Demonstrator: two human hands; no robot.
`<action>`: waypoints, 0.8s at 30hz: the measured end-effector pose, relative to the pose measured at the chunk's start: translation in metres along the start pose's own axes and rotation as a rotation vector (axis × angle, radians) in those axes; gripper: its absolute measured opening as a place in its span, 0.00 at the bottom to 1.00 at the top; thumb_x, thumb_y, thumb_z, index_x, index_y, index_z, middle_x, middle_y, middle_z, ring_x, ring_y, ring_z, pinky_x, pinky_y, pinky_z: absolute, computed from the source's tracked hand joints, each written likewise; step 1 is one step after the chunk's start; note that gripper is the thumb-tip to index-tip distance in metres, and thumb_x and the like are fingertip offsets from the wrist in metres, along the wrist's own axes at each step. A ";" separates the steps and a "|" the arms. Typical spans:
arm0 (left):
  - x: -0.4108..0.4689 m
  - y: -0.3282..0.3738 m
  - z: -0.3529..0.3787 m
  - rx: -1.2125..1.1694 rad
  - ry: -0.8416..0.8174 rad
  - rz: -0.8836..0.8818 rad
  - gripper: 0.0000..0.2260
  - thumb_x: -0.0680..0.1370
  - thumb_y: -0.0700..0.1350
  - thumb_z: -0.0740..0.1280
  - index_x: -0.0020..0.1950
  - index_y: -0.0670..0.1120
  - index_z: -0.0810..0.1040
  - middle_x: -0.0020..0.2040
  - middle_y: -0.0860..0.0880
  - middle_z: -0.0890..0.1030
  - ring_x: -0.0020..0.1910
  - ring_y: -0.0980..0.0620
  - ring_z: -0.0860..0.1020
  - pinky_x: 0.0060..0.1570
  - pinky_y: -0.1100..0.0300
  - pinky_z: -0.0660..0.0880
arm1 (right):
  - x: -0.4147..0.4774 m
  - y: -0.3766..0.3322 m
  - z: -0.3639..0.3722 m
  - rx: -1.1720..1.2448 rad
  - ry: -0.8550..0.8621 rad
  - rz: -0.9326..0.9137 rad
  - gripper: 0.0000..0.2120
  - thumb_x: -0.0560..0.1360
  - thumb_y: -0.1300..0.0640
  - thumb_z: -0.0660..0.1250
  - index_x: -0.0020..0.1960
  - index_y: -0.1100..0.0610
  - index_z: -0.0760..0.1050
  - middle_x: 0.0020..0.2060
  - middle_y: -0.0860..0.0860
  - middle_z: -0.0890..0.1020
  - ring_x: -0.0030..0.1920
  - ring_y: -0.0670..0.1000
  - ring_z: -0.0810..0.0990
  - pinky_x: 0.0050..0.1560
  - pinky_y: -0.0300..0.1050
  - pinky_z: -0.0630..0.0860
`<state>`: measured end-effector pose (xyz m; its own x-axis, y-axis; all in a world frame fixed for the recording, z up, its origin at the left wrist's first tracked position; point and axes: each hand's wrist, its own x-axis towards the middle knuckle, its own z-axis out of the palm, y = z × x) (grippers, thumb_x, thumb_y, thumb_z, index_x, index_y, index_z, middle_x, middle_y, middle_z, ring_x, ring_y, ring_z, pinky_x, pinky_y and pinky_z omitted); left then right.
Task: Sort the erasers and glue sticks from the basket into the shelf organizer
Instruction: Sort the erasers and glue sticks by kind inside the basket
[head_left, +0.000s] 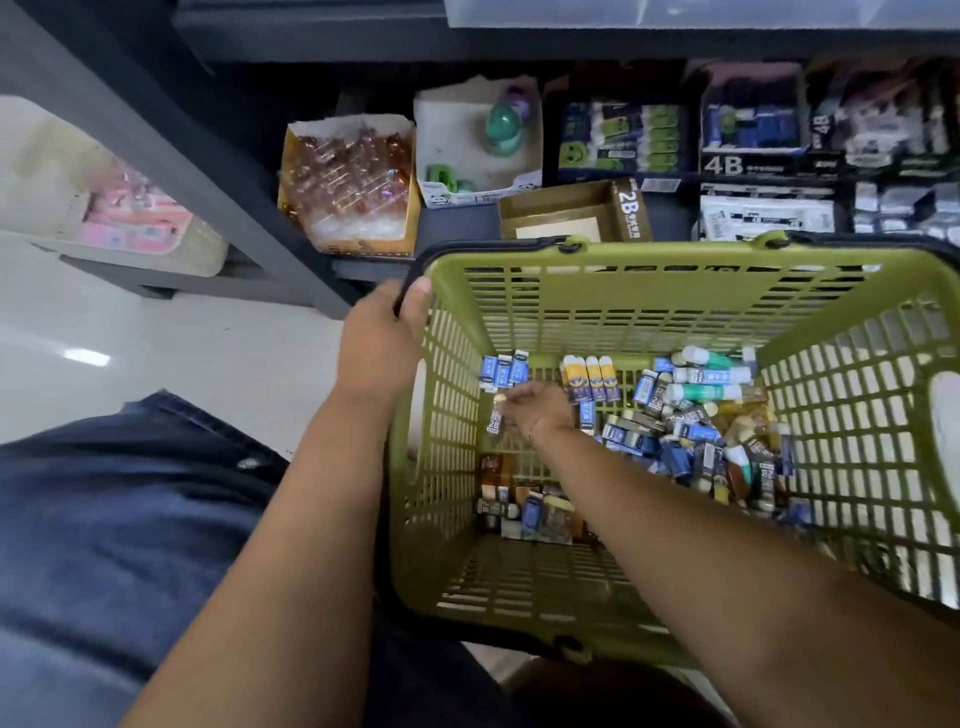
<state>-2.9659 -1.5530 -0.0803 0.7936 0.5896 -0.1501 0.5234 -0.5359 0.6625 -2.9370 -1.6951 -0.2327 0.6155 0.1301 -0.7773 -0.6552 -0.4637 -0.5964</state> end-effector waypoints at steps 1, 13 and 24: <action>-0.001 0.000 0.003 -0.049 -0.037 -0.016 0.12 0.83 0.50 0.58 0.46 0.44 0.73 0.37 0.52 0.75 0.42 0.46 0.74 0.37 0.60 0.61 | 0.000 0.001 0.003 -0.037 0.002 -0.014 0.04 0.72 0.62 0.72 0.46 0.56 0.81 0.52 0.57 0.83 0.51 0.56 0.82 0.53 0.45 0.77; 0.002 -0.002 0.009 -0.002 0.024 0.025 0.13 0.83 0.52 0.56 0.48 0.44 0.73 0.38 0.51 0.74 0.45 0.45 0.74 0.39 0.58 0.61 | -0.011 0.013 -0.022 -0.253 -0.127 -0.152 0.08 0.75 0.68 0.66 0.50 0.62 0.81 0.56 0.53 0.80 0.59 0.53 0.78 0.65 0.48 0.73; -0.069 -0.005 0.139 0.100 -0.564 0.073 0.12 0.81 0.49 0.62 0.58 0.45 0.80 0.56 0.46 0.81 0.53 0.46 0.79 0.54 0.54 0.75 | -0.020 0.021 -0.153 -1.249 -0.107 -0.365 0.33 0.74 0.52 0.70 0.74 0.54 0.61 0.71 0.54 0.67 0.69 0.54 0.68 0.67 0.44 0.65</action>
<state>-2.9796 -1.6753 -0.1753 0.8573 0.1501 -0.4924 0.4658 -0.6335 0.6178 -2.8955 -1.8417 -0.1991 0.5946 0.4629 -0.6574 0.4240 -0.8752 -0.2327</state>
